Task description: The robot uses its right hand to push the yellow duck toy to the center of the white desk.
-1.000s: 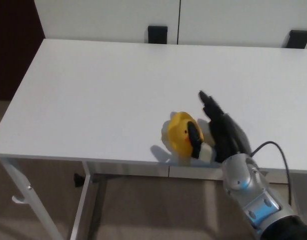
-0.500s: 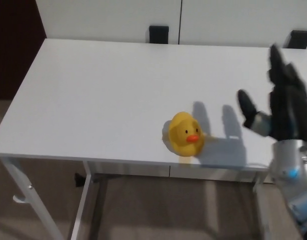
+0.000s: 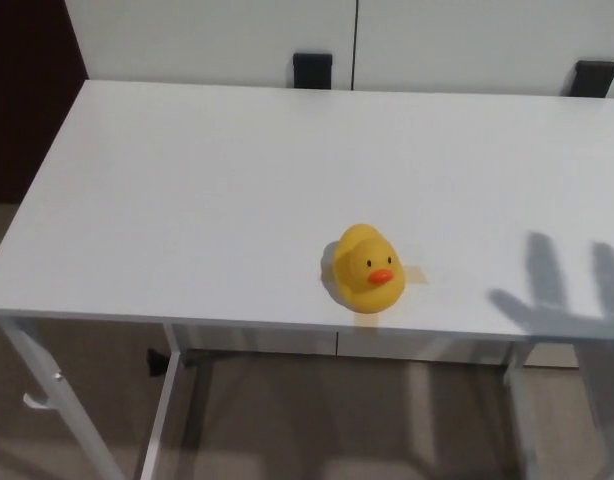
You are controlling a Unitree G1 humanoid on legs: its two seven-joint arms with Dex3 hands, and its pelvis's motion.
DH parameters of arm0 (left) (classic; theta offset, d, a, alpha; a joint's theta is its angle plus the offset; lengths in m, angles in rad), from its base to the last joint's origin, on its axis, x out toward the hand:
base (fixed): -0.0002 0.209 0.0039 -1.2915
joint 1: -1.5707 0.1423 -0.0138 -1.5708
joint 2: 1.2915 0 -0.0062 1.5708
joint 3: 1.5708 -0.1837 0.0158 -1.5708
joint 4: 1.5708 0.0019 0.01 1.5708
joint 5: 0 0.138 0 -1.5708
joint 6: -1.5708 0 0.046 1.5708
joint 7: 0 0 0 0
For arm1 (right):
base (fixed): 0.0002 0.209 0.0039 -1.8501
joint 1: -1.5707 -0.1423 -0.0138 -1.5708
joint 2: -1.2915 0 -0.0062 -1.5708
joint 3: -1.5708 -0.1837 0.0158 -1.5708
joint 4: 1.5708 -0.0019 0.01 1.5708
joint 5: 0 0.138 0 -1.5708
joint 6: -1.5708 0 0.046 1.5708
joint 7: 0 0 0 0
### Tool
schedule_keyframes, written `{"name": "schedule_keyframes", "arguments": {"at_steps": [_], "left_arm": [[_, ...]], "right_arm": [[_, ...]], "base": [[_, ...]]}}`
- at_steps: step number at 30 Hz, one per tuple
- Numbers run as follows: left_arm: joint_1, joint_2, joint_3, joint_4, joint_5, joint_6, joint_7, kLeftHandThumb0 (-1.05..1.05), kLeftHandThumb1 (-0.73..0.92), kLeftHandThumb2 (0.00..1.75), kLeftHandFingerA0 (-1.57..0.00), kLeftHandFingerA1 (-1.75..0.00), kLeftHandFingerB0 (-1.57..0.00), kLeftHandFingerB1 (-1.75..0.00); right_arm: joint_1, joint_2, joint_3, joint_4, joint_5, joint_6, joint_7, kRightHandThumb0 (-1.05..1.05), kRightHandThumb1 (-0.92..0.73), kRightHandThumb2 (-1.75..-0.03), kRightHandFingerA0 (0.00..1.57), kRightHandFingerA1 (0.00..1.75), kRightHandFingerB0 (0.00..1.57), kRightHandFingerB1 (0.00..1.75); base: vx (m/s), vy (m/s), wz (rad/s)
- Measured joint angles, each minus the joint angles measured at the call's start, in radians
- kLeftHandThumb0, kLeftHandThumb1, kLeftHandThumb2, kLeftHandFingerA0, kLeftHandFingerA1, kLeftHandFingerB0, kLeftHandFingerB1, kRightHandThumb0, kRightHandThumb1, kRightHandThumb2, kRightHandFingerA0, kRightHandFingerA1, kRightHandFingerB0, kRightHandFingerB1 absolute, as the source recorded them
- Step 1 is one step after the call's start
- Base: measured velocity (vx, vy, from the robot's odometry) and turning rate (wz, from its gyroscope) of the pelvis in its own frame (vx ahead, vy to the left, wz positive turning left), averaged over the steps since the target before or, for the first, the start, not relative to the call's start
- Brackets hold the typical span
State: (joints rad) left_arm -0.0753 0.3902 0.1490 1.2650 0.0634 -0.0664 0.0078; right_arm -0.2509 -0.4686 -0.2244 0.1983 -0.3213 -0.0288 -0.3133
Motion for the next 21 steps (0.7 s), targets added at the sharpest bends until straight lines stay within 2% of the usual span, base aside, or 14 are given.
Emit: {"name": "schedule_keyframes", "arguments": {"at_steps": [1,2,4,5,8,9,11,12,16,17,19,20,21], "left_arm": [[0.000,0.000,0.001,0.000,0.000,0.000,0.000,-0.12,0.60,0.73,-0.86,-0.71,-0.82,-0.63],[-0.003,0.000,0.002,0.000,0.000,0.000,0.000,-0.15,0.64,0.71,-0.83,-0.68,-0.78,-0.61],[-0.007,0.001,0.003,0.000,0.000,0.000,0.000,-0.15,0.64,0.71,-0.83,-0.68,-0.78,-0.61],[-0.007,0.001,0.003,0.000,0.000,0.000,0.000,-0.16,0.61,0.68,-0.87,-0.74,-0.83,-0.62],[-0.008,0.002,0.004,0.000,0.000,0.000,0.000,-0.16,0.61,0.68,-0.87,-0.74,-0.83,-0.62],[-0.012,0.002,0.004,-0.001,0.000,0.000,0.000,-0.15,0.62,0.70,-0.87,-0.74,-0.82,-0.62],[-0.015,0.005,0.005,-0.001,0.000,0.000,0.000,-0.15,0.62,0.70,-0.87,-0.74,-0.82,-0.62],[-0.016,0.005,0.005,-0.001,0.000,0.000,0.000,-0.11,0.61,0.73,-0.85,-0.71,-0.83,-0.65],[-0.018,0.007,0.006,-0.001,0.000,0.000,0.000,-0.11,0.61,0.73,-0.85,-0.71,-0.83,-0.65],[-0.021,0.008,0.007,-0.001,0.000,0.000,0.000,-0.14,0.59,0.73,-0.86,-0.72,-0.84,-0.63],[-0.022,0.009,0.009,0.000,0.000,0.000,0.000,-0.14,0.59,0.73,-0.86,-0.72,-0.84,-0.63],[-0.022,0.010,0.011,0.000,0.000,0.000,0.000,-0.16,0.62,0.67,-0.87,-0.76,-0.83,-0.64],[-0.023,0.011,0.012,0.000,0.000,0.000,0.000,-0.16,0.62,0.67,-0.87,-0.76,-0.83,-0.64]], "right_arm": [[0.029,-0.015,-0.037,0.003,0.020,-0.008,0.017,-0.66,-0.69,-0.75,0.00,0.00,0.04,0.05],[0.064,-0.026,-0.077,0.009,0.042,-0.019,0.034,-0.48,-0.69,-0.63,0.00,0.50,0.04,0.28],[0.115,-0.034,-0.130,0.026,0.068,-0.031,0.055,-0.48,-0.69,-0.63,0.00,0.50,0.04,0.28],[0.115,-0.034,-0.130,0.026,0.068,-0.031,0.055,-0.44,-0.74,-0.63,0.10,0.62,0.04,0.48],[0.194,-0.036,-0.204,0.063,0.113,-0.044,0.086,-0.44,-0.74,-0.63,0.10,0.62,0.04,0.48],[0.235,-0.035,-0.245,0.085,0.137,-0.054,0.103,-0.33,-0.75,-0.62,0.24,0.58,0.15,0.47],[0.311,-0.019,-0.321,0.140,0.183,-0.070,0.126,-0.33,-0.75,-0.62,0.24,0.58,0.15,0.47],[0.328,-0.012,-0.340,0.157,0.196,-0.074,0.131,-0.03,-0.63,-0.92,0.54,0.56,0.30,0.48],[0.367,0.008,-0.387,0.213,0.232,-0.085,0.148,-0.03,-0.63,-0.92,0.54,0.56,0.30,0.48],[0.382,0.024,-0.432,0.302,0.265,-0.103,0.163,-0.01,-0.55,-0.86,0.78,0.54,0.45,0.54],[0.391,0.035,-0.456,0.355,0.287,-0.110,0.172,-0.01,-0.55,-0.86,0.78,0.54,0.45,0.54],[0.395,0.041,-0.468,0.386,0.299,-0.114,0.177,-0.08,-0.54,-0.85,1.08,0.56,0.84,0.55],[0.395,0.046,-0.486,0.425,0.317,-0.121,0.186,-0.08,-0.54,-0.85,1.08,0.56,0.84,0.55]], "base": [[0.00,0.000,0.00],[0.00,0.000,0.00],[0.00,0.000,0.00],[0.00,0.000,0.00],[0.00,0.000,0.00],[0.00,0.000,0.00],[0.00,0.000,0.00],[0.00,0.000,0.00],[0.00,0.000,0.00],[0.00,0.000,0.00],[0.00,0.000,0.00],[0.00,0.000,0.00],[0.00,0.000,0.00]]}}
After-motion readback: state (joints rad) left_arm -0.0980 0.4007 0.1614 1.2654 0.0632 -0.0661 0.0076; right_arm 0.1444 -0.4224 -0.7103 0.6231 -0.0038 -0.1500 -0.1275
